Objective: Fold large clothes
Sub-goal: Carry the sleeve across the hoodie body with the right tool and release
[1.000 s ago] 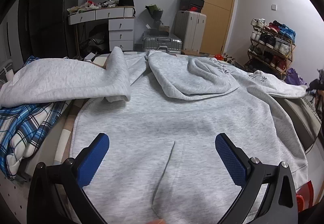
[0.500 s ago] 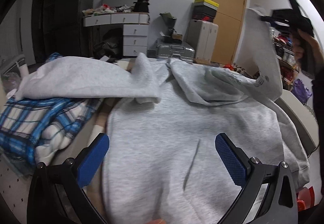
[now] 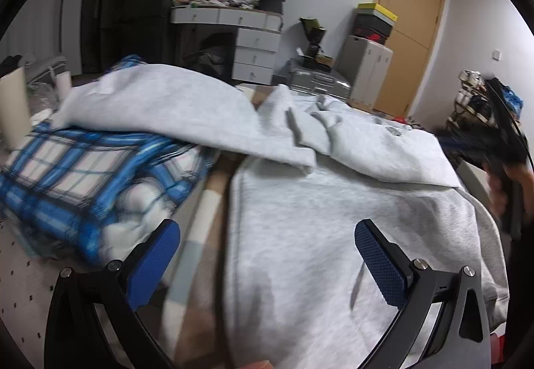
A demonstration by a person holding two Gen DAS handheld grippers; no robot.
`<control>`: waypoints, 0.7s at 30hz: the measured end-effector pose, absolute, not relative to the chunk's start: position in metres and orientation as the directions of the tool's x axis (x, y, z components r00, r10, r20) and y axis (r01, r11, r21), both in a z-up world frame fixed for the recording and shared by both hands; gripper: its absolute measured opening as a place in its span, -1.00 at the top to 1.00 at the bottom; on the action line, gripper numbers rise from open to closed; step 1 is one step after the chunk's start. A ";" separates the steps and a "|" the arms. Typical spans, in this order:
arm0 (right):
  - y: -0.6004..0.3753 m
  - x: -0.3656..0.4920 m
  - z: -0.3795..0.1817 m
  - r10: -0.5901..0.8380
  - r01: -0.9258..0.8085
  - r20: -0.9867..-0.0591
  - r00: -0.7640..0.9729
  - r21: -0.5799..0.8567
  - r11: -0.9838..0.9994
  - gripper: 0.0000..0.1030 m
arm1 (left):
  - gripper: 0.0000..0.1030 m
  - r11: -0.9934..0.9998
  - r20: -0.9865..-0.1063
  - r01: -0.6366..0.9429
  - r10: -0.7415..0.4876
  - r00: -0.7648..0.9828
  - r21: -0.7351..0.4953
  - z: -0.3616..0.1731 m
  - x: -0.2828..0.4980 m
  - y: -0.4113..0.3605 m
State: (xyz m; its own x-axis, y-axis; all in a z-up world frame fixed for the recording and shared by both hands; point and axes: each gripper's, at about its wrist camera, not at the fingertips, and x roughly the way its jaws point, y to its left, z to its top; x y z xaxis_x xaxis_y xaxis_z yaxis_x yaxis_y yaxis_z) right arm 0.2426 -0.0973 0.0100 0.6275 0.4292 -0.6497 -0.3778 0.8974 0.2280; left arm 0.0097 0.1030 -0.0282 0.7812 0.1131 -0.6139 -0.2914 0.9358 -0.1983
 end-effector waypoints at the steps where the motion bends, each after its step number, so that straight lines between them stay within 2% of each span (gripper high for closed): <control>1: -0.128 0.239 0.007 0.387 -0.317 -0.646 0.658 0.229 0.920 -0.22 | -0.99 0.939 -0.612 -0.282 0.107 0.783 -0.196 -0.028 0.011 0.101; 4: -0.206 0.233 -0.011 0.259 -0.134 -0.678 0.688 0.232 0.964 -0.30 | -0.99 0.949 -0.617 -0.249 0.079 0.783 -0.194 -0.029 0.022 0.097; 7: -0.259 0.238 -0.031 0.206 0.017 -0.736 0.644 0.283 0.959 -0.33 | -0.99 0.954 -0.626 -0.229 0.060 0.777 -0.193 -0.032 0.029 0.093; 11: -0.257 0.246 -0.043 0.272 -0.041 -0.754 0.598 0.310 0.950 -0.32 | -0.99 0.958 -0.634 -0.230 0.073 0.770 -0.169 -0.028 0.031 0.088; 15: -0.229 0.268 -0.056 0.285 -0.115 -0.772 0.568 0.268 0.956 -0.29 | -0.99 0.962 -0.638 -0.241 0.106 0.763 -0.128 -0.025 0.025 0.083; 16: -0.224 0.273 -0.059 0.273 -0.117 -0.772 0.575 0.253 0.960 -0.10 | -0.99 0.962 -0.642 -0.247 0.116 0.758 -0.118 -0.025 0.026 0.082; 17: -0.223 0.275 -0.063 0.256 -0.101 -0.773 0.580 0.244 0.964 0.25 | -0.99 0.961 -0.647 -0.256 0.126 0.752 -0.110 -0.026 0.025 0.082; 18: -0.228 0.275 -0.070 0.243 -0.085 -0.777 0.580 0.240 0.967 0.43 | -0.99 0.959 -0.651 -0.261 0.132 0.748 -0.106 -0.026 0.025 0.082; 19: -0.234 0.275 -0.070 0.240 -0.072 -0.769 0.592 0.245 0.967 0.80 | -0.99 0.958 -0.654 -0.266 0.136 0.744 -0.103 -0.026 0.025 0.083; 21: -0.256 0.267 -0.066 0.242 -0.031 -0.721 0.649 0.292 0.956 0.89 | -0.99 0.954 -0.662 -0.285 0.152 0.734 -0.096 -0.026 0.025 0.085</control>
